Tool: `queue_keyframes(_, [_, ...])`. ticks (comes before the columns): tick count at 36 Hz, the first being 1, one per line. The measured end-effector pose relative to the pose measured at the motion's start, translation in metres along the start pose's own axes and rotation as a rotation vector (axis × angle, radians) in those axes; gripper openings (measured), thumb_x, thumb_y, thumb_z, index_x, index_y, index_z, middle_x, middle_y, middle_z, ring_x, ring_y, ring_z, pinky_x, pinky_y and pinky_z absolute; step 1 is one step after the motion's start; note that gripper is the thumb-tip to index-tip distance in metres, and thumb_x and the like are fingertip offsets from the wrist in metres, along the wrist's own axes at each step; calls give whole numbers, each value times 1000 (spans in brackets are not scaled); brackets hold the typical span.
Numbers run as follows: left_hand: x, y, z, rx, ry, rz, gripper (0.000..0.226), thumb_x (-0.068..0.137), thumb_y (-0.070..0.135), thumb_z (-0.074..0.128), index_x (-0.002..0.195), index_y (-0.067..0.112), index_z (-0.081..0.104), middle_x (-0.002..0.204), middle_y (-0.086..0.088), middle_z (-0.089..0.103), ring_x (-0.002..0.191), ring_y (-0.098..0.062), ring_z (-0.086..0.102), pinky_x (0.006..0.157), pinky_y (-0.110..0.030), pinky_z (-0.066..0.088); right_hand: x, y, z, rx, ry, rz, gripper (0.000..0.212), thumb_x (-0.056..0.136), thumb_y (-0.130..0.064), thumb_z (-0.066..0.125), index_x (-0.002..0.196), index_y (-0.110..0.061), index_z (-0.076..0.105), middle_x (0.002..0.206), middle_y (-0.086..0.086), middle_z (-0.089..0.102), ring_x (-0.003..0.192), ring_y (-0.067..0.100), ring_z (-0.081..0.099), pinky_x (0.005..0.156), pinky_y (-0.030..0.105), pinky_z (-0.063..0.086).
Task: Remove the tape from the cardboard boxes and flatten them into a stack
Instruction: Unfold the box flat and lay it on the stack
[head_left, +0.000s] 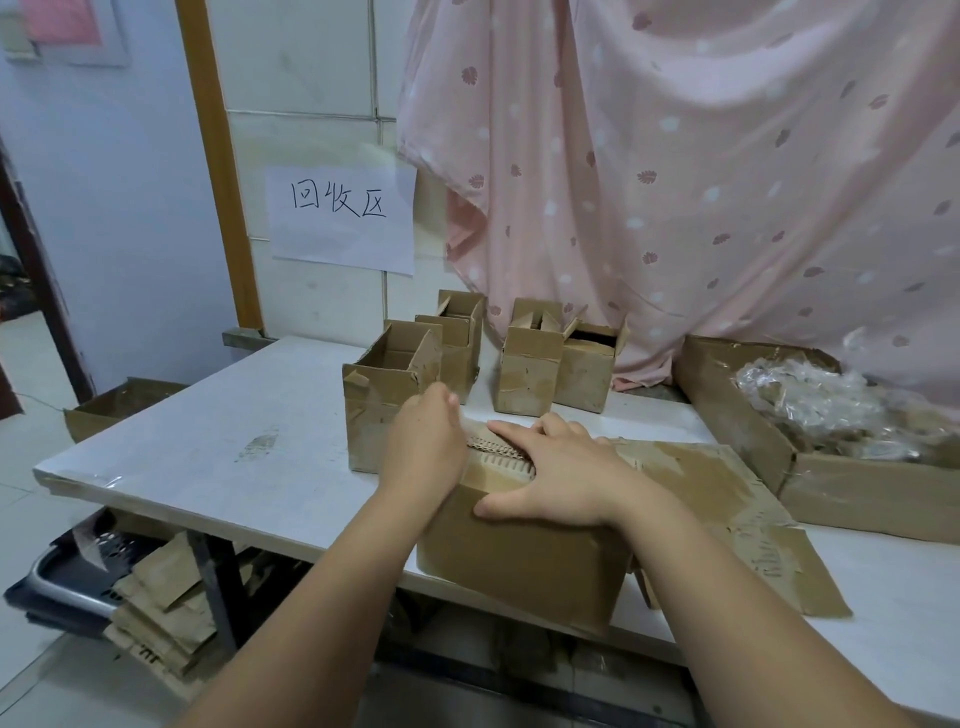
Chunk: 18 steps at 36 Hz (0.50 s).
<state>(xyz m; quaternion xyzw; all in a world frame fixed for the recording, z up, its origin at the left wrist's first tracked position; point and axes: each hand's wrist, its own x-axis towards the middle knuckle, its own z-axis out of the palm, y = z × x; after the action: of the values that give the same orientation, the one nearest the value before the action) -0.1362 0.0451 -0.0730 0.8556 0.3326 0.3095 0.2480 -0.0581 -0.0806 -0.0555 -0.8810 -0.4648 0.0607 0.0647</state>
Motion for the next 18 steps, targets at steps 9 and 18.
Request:
queue_keyframes(9, [17, 12, 0, 225, -277, 27, 54, 83, 56, 59, 126, 23, 55, 127, -10, 51, 109, -26, 55, 81, -32, 42, -2, 0, 2, -15, 1, 11, 109, 65, -81, 53, 151, -26, 15, 152, -2, 22, 140, 22, 20, 110, 44, 22])
queue_keyframes(18, [12, 26, 4, 421, -172, 66, 22, 96, 25, 52, 102, 6, 62, 132, -15, 23, 68, -21, 47, 75, -30, 45, 0, 1, 4, -14, 9, 4, 108, 64, -82, 52, 150, -27, 17, 152, -2, 25, 138, 23, 23, 110, 44, 24])
